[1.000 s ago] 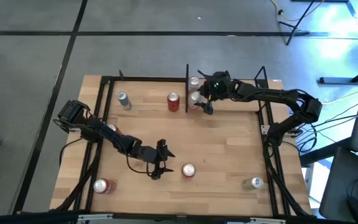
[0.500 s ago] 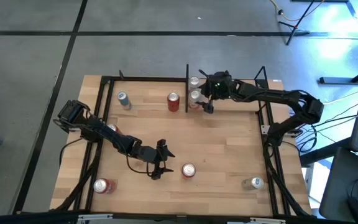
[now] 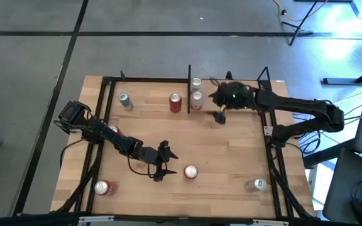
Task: Place canned beverage on shelf
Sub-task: Put the right orange soda can on the shelf
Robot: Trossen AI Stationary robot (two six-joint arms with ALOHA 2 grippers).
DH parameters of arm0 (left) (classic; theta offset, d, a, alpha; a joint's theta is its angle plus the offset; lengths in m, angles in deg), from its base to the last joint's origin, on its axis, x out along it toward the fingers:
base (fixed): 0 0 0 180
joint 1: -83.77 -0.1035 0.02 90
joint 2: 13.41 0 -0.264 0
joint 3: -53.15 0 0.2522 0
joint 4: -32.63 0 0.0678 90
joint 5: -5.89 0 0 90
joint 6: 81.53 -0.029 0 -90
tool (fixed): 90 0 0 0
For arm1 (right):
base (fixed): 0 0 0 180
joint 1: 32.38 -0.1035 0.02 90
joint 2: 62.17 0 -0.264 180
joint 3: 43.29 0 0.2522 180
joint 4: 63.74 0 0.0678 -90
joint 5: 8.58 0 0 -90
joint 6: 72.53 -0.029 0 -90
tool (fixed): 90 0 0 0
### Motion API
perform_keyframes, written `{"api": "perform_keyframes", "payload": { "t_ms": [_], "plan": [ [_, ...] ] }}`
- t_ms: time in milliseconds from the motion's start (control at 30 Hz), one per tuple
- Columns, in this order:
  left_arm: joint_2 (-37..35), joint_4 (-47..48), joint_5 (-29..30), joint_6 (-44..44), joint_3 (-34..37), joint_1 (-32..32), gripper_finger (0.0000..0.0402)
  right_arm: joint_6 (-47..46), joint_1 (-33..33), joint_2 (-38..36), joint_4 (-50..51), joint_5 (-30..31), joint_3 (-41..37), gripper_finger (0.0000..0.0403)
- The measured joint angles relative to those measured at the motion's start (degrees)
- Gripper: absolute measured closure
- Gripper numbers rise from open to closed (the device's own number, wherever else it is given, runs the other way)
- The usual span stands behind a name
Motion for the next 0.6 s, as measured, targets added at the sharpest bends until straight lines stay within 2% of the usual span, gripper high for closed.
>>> {"api": "perform_keyframes", "payload": {
  "t_ms": [167, 333, 467, 600],
  "plan": [
    [0.0, -0.6, 0.6, -0.3, 0.0, 0.0, 0.0087, -6.7, -11.5, 0.0, 0.7, -0.9, -0.5, 0.0033],
    [0.2, -0.6, 5.5, 0.0, 0.0, 1.0, 0.0087, -11.8, -24.2, 0.3, -4.1, 3.3, -4.6, 0.0033],
    [0.2, -0.6, 11.0, 0.0, 0.0, 2.2, 0.0087, -17.6, -33.0, 0.5, -11.0, 6.9, -9.9, 0.0033],
    [0.2, -0.7, 16.1, 1.7, 0.0, 2.5, 0.0087, -22.5, -39.6, 3.0, -22.2, 7.5, -15.6, 0.0033]
  ]
}}
